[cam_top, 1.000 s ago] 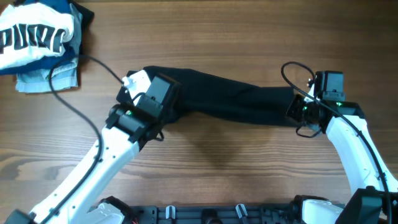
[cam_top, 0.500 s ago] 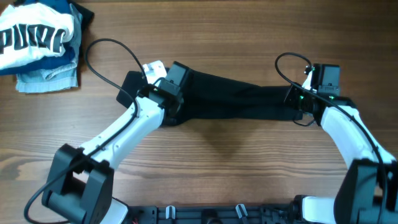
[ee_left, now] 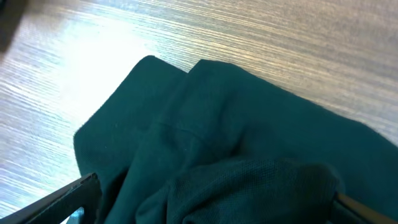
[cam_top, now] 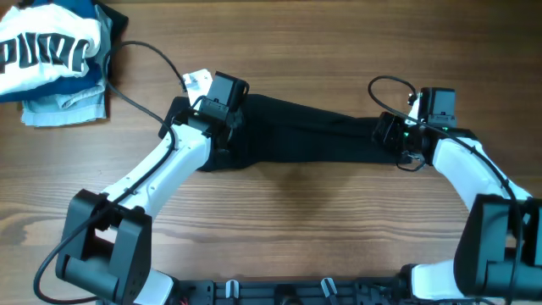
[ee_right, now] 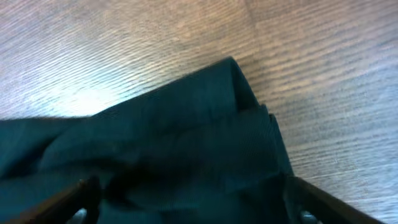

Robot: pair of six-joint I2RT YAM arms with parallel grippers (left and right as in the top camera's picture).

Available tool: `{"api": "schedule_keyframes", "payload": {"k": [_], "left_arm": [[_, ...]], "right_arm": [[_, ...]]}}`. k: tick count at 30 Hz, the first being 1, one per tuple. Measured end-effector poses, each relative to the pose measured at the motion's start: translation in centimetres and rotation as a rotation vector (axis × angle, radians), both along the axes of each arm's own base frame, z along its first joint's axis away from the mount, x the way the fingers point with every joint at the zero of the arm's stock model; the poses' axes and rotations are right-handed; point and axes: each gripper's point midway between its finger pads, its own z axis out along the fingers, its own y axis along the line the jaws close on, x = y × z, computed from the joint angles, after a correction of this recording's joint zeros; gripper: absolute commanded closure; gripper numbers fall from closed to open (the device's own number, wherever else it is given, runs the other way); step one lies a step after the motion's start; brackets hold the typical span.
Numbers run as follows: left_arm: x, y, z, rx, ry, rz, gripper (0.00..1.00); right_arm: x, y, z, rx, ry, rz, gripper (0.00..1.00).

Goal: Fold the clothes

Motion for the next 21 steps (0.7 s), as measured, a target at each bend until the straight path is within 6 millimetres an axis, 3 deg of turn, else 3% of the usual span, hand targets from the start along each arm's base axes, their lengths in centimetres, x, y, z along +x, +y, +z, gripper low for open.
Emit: {"api": "schedule_keyframes", "payload": {"k": [3,5,8,11,15,18,20,21], "left_arm": [[-0.4,1.0,0.4,0.027,0.023,-0.011,0.0],[-0.5,2.7,1.7,0.025,0.007,0.02,0.0],[-0.4,6.7,3.3,0.007,-0.024,0.117,0.0],[-0.6,10.5,3.1,-0.025,-0.002,0.207,0.0],[-1.0,13.4,2.6,-0.094,0.013,0.277,0.0],[-1.4,14.2,2.3,-0.121,0.031,0.297,0.0],[-1.4,14.2,2.2,-0.13,0.037,0.294,0.0],[-1.5,14.1,2.1,-0.134,0.043,0.292,0.0]], "right_arm": [[0.4,-1.1,1.0,-0.061,-0.033,0.053,0.03],[0.4,-1.9,0.9,-0.099,-0.033,0.063,0.03],[0.4,-2.4,-0.6,-0.133,-0.001,0.098,0.06],[-0.1,-2.5,-2.8,-0.141,0.061,0.122,0.09],[0.2,-2.4,-2.8,-0.138,0.056,0.14,0.1],[0.3,-2.1,-2.7,-0.119,0.046,0.154,0.23],[0.4,-1.7,-2.7,-0.098,0.041,0.166,0.53],[0.4,-1.5,-2.7,-0.088,0.038,0.172,0.63]]}}
